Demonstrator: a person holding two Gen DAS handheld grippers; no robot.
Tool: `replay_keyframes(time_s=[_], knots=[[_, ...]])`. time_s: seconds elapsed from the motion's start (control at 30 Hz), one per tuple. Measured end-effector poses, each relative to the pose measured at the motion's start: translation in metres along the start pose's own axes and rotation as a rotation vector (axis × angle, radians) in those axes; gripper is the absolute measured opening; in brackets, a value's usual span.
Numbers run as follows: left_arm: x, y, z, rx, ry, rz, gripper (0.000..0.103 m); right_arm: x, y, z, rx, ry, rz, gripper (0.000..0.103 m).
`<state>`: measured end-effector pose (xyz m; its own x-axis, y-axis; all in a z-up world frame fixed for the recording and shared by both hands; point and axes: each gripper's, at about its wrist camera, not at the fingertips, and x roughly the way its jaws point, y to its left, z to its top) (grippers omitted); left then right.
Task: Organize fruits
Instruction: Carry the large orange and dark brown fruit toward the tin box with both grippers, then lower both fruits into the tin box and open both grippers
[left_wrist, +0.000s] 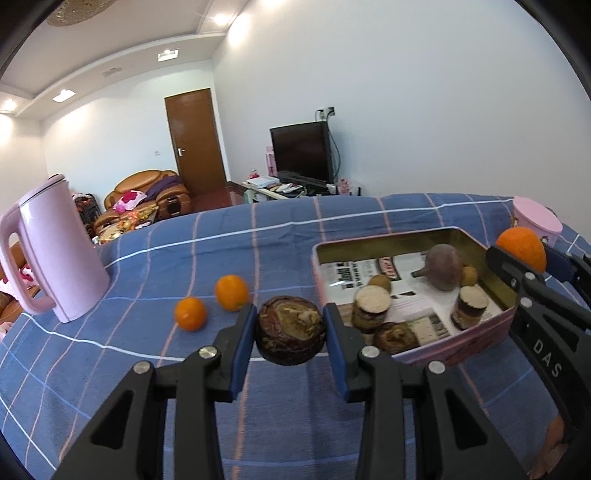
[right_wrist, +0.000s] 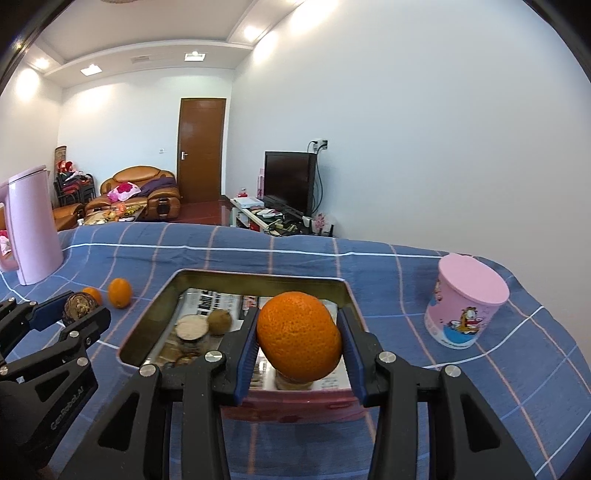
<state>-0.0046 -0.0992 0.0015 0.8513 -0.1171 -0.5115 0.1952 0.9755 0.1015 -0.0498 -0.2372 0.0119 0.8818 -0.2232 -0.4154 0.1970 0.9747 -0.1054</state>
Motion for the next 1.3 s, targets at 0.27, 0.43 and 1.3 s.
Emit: replay_keyframes(time_s=[0.27,0.43,1.3], knots=[[0.006,-0.017,0.006,-0.015,0.003,-0.048,0.039,0.008,-0.024,0.002,0.025,0.007,-0.039,0.044],[0.014,-0.028,0.011,-0.024,0.014,-0.078,0.039,0.016,-0.041,0.004,0.052,0.016,-0.074,0.044],[0.071,-0.057,0.031,-0.099,0.170,-0.202,0.039,0.065,-0.041,0.016,0.124,0.135,0.046,0.044]])
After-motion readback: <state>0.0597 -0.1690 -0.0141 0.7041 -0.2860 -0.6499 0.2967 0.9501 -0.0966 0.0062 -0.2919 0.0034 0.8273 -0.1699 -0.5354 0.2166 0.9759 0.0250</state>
